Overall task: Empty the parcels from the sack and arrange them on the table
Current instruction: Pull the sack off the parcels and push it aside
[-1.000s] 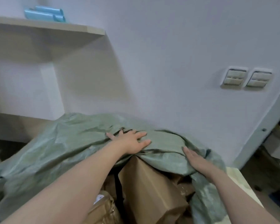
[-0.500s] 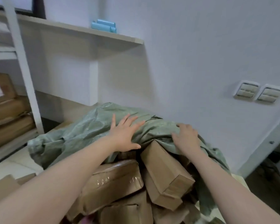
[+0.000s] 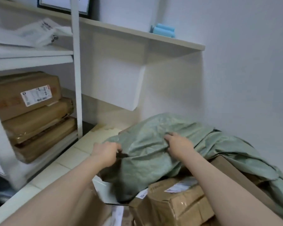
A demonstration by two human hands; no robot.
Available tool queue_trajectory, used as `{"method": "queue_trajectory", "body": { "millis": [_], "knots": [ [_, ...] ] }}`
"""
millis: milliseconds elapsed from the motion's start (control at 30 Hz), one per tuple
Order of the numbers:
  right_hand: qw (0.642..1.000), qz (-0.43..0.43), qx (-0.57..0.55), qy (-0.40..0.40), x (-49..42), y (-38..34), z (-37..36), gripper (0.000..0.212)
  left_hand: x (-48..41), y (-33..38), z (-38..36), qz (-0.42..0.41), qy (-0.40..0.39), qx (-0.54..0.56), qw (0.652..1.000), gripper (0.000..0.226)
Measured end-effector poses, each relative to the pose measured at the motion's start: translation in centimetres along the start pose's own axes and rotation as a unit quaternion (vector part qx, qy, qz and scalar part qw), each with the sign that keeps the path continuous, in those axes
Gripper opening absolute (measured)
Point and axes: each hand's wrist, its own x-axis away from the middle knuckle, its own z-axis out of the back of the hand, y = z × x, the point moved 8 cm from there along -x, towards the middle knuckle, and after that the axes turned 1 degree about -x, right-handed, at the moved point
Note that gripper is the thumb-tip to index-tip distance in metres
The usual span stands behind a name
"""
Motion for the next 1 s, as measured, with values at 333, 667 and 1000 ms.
{"method": "queue_trajectory", "body": {
  "millis": [333, 667, 1000],
  "knots": [
    [0.980, -0.117, -0.135, 0.085, -8.0, -0.4, 9.0, 0.027, -10.2, -0.9, 6.7, -0.059, -0.111, -0.044, 0.991, 0.039],
    [0.881, -0.281, -0.346, 0.157, -18.6, 5.1, 5.6, 0.016, -14.4, 5.0, 3.8, -0.169, 0.007, 0.046, 0.985, 0.120],
    [0.978, -0.125, -0.086, -0.142, -17.8, 2.6, -7.0, 0.076, -20.3, 2.8, 2.8, -0.133, 0.179, -0.186, 0.957, 0.041]
  ]
}}
